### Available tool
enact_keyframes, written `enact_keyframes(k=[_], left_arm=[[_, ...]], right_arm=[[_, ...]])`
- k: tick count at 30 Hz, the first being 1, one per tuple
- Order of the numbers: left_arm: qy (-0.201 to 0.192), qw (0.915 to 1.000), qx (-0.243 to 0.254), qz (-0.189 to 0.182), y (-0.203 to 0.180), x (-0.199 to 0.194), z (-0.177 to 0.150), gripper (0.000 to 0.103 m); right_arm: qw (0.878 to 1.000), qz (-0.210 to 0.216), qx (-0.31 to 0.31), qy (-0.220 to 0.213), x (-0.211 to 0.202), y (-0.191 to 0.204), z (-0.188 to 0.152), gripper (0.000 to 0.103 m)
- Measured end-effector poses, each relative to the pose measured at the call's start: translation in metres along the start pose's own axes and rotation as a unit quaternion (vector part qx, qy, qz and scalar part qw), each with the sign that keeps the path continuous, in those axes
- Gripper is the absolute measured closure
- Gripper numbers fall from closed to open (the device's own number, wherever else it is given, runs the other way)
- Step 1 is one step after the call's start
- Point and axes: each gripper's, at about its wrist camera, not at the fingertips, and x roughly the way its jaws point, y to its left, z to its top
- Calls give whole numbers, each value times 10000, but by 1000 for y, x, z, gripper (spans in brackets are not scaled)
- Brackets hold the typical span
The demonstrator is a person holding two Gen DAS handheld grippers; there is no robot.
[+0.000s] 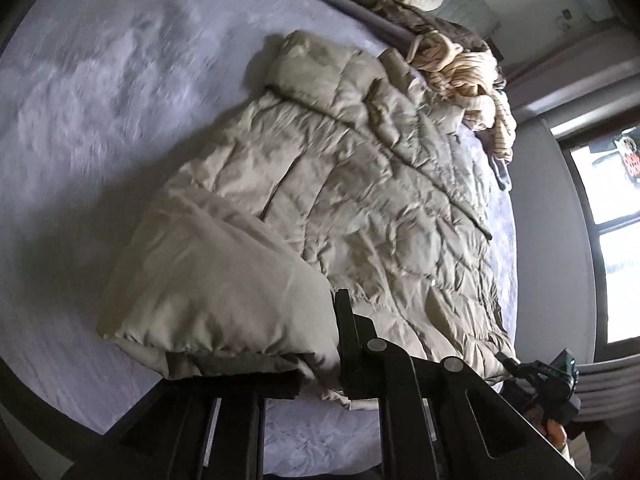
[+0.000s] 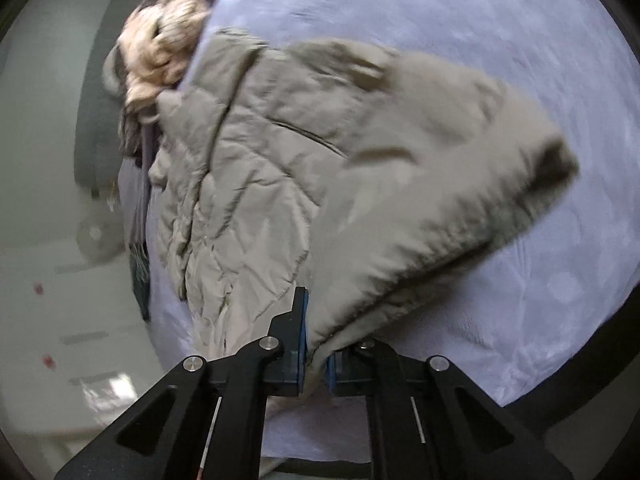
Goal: Fold large clothes
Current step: 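Carry the gripped hem over the coat body toward the collar with both tools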
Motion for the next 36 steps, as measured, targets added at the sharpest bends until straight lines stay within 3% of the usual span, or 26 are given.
enact_keyframes(k=[4,8,17,22,25,31,36], left_arm=[[-230,9993,296,21,-22,-15,23,88],[-488,9974,520,51,-50,-27,57,88],[-1114,9866,1098,464,-133,-18,170,88],[-1197,9812,1181,949,-154,31,238,88],[-1158,9780,1161,1287,-152,74,269,88],[-931,9760,1028,1679,-121,167,305,88],[-849,9751,1063,1749,-98,223,314,88]], right_arm=[[9966,-142,-797,-137,-9,42,16,95],[9922,-59,-1217,-267,-14,83,42,95],[9702,-46,-2393,-370,5,204,138,95],[9573,-358,-2862,-183,55,260,200,95],[9582,-487,-2818,-49,90,271,228,95],[9637,-667,-2585,71,176,255,264,95],[9697,-495,-2391,42,217,230,274,95]])
